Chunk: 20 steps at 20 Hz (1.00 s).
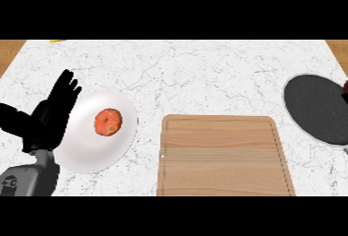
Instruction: Pick the bell pepper from the cutting board and place it in the pan
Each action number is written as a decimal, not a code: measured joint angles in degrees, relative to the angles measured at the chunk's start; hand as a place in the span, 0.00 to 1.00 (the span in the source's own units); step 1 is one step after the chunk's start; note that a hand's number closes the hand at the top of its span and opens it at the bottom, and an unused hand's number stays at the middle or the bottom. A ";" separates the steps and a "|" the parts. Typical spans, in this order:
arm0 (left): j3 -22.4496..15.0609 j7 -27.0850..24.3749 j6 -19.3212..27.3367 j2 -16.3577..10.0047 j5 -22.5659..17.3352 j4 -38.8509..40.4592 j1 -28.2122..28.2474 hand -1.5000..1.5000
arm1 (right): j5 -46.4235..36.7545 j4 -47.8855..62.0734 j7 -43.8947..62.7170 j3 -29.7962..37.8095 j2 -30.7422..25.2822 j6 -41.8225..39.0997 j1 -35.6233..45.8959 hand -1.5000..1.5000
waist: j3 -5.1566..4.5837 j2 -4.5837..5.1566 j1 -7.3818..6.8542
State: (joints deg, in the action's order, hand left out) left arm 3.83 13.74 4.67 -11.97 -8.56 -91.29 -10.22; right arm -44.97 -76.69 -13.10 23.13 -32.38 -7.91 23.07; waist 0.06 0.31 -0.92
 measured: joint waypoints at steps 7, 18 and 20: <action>-0.85 0.64 0.30 0.91 1.11 -0.20 -0.31 0.50 | -2.28 23.71 -12.67 -1.43 -0.81 8.76 7.38 1.00 | 0.03 0.12 -0.43; -0.05 0.29 -1.06 0.64 0.51 -0.44 -0.07 0.50 | -4.67 50.07 -12.90 0.07 -2.07 11.42 15.00 0.00 | 0.09 0.40 -1.14; 0.06 0.09 -0.83 0.93 0.66 0.03 -0.57 0.50 | -3.97 53.56 -15.45 0.94 -2.91 11.45 15.99 0.00 | 0.11 0.44 -1.07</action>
State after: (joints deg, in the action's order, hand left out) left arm 3.89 13.83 3.85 -11.04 -7.90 -91.26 -10.79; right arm -48.94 -23.13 -28.55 24.07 -35.28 3.54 39.06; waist 0.17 0.75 -1.99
